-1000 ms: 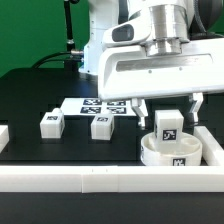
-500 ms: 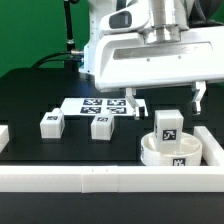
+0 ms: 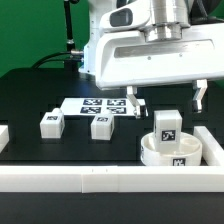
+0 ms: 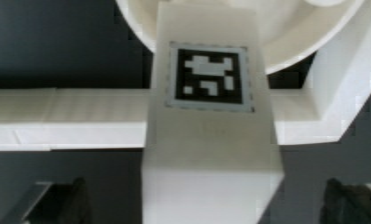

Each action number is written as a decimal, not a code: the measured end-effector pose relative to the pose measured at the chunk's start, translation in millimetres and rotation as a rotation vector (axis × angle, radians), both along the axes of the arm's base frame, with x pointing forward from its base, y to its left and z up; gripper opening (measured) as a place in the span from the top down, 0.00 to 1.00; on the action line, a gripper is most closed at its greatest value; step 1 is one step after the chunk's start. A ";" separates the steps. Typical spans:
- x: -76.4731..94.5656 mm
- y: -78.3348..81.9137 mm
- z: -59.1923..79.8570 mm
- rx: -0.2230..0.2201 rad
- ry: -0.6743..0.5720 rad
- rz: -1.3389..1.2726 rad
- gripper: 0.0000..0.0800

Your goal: Assemble stool

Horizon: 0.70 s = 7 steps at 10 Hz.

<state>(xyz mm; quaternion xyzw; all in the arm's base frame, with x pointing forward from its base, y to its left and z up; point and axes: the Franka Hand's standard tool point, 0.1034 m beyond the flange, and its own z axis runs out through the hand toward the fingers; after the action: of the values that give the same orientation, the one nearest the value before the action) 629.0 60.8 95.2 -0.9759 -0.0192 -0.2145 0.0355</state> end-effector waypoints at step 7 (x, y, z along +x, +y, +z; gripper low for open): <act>-7.7 2.5 -11.0 0.036 0.567 0.052 0.19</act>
Offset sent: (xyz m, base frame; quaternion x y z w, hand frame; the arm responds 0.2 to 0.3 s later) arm 0.0056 -0.0112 -0.0038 -0.0040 -0.2624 -0.0102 0.9649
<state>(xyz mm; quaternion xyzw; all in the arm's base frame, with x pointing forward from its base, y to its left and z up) 621.3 63.3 84.2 -0.9953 -0.0296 0.0679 0.0624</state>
